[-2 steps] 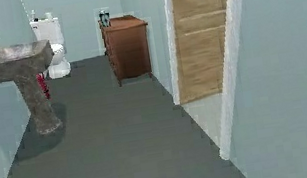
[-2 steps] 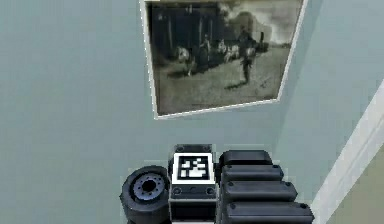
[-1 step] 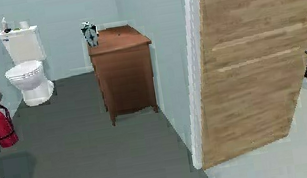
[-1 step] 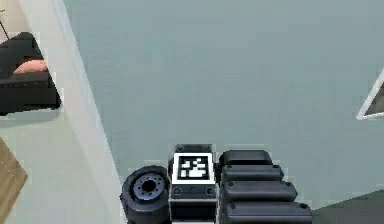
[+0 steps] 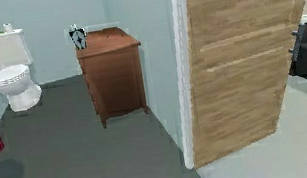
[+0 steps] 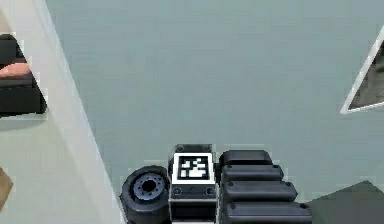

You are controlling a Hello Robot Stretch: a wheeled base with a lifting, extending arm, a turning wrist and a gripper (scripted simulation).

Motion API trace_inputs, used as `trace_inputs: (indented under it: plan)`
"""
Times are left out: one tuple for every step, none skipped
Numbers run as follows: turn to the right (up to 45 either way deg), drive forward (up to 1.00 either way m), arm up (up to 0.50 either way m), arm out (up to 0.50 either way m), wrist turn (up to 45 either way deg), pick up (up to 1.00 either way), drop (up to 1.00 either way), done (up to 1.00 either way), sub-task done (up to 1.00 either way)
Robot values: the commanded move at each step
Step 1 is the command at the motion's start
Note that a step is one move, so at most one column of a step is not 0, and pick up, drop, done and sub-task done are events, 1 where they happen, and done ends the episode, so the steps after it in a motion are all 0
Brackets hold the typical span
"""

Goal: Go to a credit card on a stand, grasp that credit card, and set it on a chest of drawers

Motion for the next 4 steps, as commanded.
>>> trace_inputs:
  plan:
    - [0.0, 0.55, 0.0, 0.0, 0.0, 0.0, 0.0, 0.0, 0.0]
    - [45.0, 0.0, 0.0, 0.0, 0.0, 0.0, 0.0, 0.0, 0.0]
    - [24.0, 0.0, 0.0, 0.0, 0.0, 0.0, 0.0, 0.0, 0.0]
    - [0.0, 0.3, 0.0, 0.0, 0.0, 0.0, 0.0, 0.0, 0.0]
